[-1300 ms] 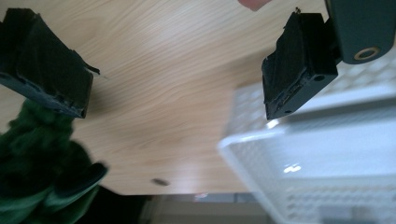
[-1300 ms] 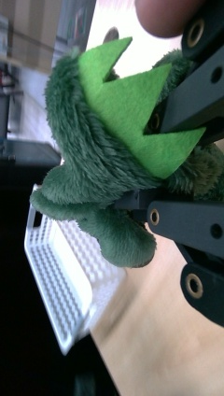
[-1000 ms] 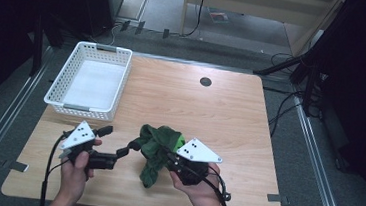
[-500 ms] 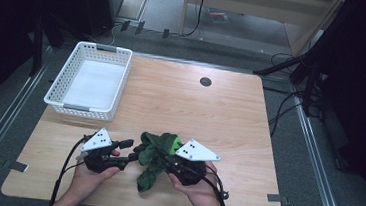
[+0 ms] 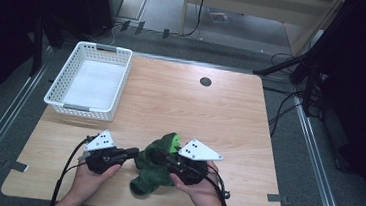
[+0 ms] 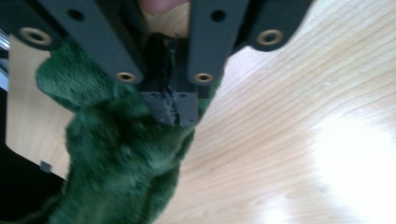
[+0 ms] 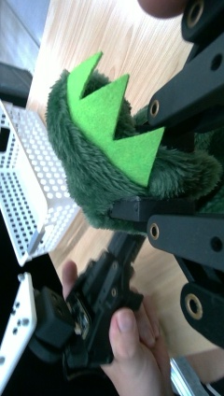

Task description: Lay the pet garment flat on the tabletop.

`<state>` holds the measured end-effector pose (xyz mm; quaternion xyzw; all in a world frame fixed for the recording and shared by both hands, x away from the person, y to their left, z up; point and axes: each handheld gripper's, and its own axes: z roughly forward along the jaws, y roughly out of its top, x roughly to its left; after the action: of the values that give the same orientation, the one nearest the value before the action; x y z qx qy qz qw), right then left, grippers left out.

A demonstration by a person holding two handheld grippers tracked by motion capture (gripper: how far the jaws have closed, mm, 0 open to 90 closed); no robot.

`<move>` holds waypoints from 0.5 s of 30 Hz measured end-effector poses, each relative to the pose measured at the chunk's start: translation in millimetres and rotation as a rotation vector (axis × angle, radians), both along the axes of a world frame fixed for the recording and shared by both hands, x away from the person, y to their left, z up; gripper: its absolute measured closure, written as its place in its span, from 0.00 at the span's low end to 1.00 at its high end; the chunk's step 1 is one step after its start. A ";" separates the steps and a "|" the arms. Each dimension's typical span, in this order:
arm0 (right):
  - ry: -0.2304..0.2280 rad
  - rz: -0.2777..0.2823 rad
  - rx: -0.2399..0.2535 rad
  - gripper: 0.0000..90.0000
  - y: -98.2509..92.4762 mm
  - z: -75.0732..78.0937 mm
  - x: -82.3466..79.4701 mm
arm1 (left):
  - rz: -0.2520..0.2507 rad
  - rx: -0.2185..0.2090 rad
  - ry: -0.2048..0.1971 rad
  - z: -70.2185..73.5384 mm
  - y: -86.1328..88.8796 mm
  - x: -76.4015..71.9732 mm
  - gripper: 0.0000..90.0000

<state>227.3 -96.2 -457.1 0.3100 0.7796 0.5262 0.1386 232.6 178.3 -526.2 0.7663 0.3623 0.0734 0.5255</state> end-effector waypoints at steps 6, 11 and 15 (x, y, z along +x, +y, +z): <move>-0.001 -0.020 0.000 0.85 0.3 -0.6 1.4 | -0.032 -0.053 -0.065 9.4 -4.4 -6.7 0.51; -0.015 0.001 -0.009 0.84 10.0 0.7 -3.1 | -0.011 0.014 -0.146 26.1 -20.8 -14.3 0.39; -0.024 0.022 -0.020 0.84 14.8 0.5 -6.1 | -0.006 0.043 -0.151 28.3 -23.2 -15.1 0.72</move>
<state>221.2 -81.5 -456.6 0.2937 0.7865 0.5236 0.1450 217.5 155.1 -497.9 0.7708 0.3174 0.1372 0.5350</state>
